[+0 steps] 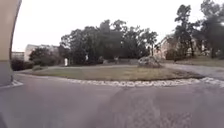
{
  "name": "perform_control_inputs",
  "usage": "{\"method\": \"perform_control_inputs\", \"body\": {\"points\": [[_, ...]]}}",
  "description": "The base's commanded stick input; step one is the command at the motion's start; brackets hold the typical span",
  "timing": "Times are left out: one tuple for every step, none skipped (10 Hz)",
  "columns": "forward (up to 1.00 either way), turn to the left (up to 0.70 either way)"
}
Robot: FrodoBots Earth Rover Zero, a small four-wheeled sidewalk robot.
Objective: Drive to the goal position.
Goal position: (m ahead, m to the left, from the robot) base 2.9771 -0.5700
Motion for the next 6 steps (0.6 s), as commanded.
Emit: {"method": "perform_control_inputs", "body": {"points": [[0.7, 0.04], [0.7, 0.0], [0.7, 0.0], [0.7, 0.0], [0.7, 0.0], [0.7, 0.0]]}}
